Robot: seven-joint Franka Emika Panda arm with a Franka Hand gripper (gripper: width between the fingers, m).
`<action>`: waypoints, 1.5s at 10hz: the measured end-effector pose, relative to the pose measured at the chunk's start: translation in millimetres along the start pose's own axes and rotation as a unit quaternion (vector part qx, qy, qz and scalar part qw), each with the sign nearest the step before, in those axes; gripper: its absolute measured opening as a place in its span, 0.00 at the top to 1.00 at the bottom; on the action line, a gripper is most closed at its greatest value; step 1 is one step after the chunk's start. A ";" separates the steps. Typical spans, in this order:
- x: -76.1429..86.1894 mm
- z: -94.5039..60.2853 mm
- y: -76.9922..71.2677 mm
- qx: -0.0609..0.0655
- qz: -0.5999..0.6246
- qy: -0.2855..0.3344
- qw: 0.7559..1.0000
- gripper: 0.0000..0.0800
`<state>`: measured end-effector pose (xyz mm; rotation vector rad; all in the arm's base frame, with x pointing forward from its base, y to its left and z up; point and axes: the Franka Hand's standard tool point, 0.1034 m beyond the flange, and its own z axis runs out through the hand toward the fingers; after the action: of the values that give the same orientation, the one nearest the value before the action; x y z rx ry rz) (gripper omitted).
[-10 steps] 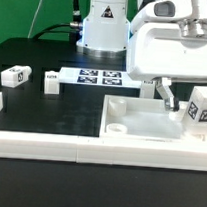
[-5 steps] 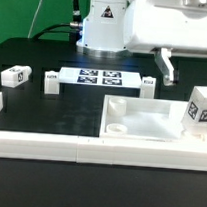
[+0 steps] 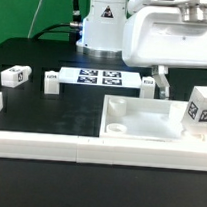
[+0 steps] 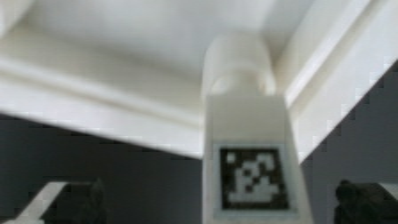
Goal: Assemble one leg
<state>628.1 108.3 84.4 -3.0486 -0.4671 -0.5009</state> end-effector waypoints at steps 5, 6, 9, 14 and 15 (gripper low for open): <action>-7.7 -2.6 -14.7 0.038 0.009 -0.197 0.980 0.19; -6.2 -4.0 -16.0 0.046 0.007 -0.239 0.970 0.19; 6.3 -3.2 -12.8 0.046 0.000 -0.229 0.972 0.19; 8.7 1.5 -4.4 0.042 0.002 -0.225 0.974 0.19; 8.0 1.8 -4.8 0.042 0.002 -0.226 0.973 0.19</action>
Offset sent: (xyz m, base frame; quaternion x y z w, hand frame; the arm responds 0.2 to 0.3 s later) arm 0.0033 0.0004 0.0041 -0.0090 -0.1570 0.0008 0.9876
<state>634.5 115.3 85.1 -3.0650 -0.4733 0.2200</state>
